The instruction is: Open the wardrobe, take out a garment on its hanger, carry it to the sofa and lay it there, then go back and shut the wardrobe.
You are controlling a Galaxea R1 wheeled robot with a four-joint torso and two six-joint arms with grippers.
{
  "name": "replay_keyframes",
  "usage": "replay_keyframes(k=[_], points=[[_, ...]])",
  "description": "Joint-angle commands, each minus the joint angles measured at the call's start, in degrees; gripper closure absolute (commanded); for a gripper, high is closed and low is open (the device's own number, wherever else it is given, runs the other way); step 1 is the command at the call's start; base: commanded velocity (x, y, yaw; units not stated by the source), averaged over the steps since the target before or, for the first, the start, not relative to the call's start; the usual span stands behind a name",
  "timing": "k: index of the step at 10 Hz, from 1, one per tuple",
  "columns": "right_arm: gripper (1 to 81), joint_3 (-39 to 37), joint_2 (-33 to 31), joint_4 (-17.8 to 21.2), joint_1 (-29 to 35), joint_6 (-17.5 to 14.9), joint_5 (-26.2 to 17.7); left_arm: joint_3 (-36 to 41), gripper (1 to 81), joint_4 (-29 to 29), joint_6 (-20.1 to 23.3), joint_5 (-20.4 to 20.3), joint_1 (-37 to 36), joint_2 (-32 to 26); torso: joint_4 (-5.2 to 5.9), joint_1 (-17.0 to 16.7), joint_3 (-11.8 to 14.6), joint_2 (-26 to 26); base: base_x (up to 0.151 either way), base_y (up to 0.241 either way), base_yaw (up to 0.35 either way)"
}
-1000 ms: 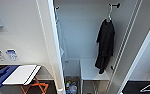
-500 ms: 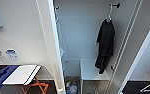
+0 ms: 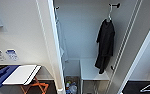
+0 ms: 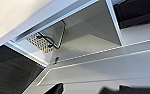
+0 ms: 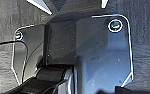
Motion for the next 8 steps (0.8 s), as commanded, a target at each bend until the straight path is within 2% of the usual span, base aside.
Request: replay_keyframes(k=[1, 5, 6, 8], points=[[1.0, 0.6, 0.1, -0.3, 3.4, -0.1, -4.2, -0.5, 1.0, 0.0, 0.1, -4.1, -5.6, 0.6, 0.0, 0.0, 0.0, 0.0, 0.0, 0.0, 0.0], [1.0, 0.4, -0.2, -1.0, 3.4, -0.1, -5.5, -11.1, 1.0, -10.6, 0.3, -10.9, -4.8, 5.5, 0.0, 0.0, 0.0, 0.0, 0.0, 0.0, 0.0], [1.0, 0.8, -0.2, -1.7, 3.3, -0.1, -7.4, -17.2, 1.0, -13.0, 0.5, -11.2, -5.3, 8.5, 0.0, 0.0, 0.0, 0.0, 0.0, 0.0, 0.0], [1.0, 2.1, -0.2, -1.9, 3.4, -0.1, -7.7, -23.7, 1.0, -13.2, 0.2, -11.3, -6.2, 11.7, 0.0, 0.0, 0.0, 0.0, 0.0, 0.0, 0.0]])
